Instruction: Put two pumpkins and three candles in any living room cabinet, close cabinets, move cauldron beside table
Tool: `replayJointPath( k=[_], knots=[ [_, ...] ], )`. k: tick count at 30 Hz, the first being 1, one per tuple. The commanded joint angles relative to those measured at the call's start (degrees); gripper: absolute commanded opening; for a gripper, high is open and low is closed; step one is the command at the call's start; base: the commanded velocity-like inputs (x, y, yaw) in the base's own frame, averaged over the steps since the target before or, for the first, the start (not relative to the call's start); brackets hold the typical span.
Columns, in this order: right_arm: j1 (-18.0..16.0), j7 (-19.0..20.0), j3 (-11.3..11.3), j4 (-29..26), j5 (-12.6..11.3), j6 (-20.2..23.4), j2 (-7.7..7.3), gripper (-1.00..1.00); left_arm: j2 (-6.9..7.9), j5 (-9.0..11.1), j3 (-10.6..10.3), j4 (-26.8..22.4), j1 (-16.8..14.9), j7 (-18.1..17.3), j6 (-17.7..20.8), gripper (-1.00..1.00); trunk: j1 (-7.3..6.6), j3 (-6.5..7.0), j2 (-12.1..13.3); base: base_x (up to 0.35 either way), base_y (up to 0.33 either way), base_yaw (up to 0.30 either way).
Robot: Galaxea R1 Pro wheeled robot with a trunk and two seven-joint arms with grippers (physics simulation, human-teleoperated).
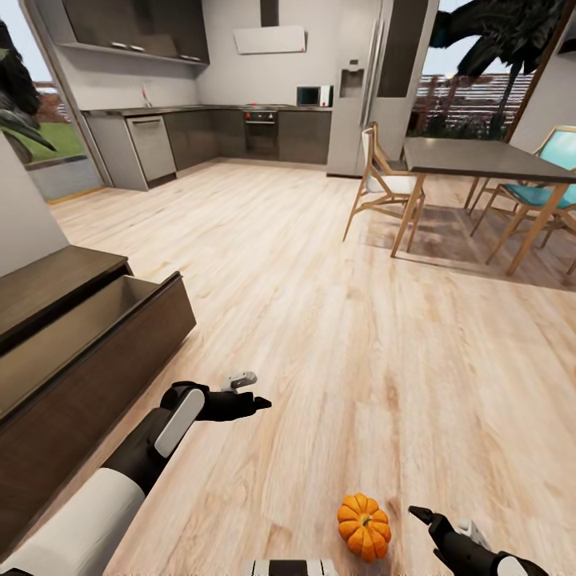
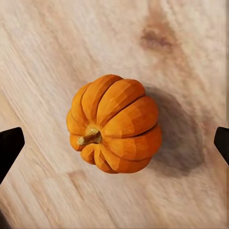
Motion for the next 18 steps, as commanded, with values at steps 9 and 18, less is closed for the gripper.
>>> replayJointPath(
  k=[9,18],
  knots=[
    [-0.18,0.64,-0.28,0.13,-0.1,0.04,0.1,1.0,0.05,0.21,-0.16,-0.06,-0.04,0.15,0.11,1.0,0.22,-2.05,-0.14,0.0,0.0,0.0],
    [-0.2,6.28,2.46,-0.17,0.0,-0.48,0.14,1.0,0.05,0.21,-0.24,-0.06,-0.04,0.15,0.11,1.0,0.27,-2.49,-0.17,0.0,0.0,0.0]
  ],
)
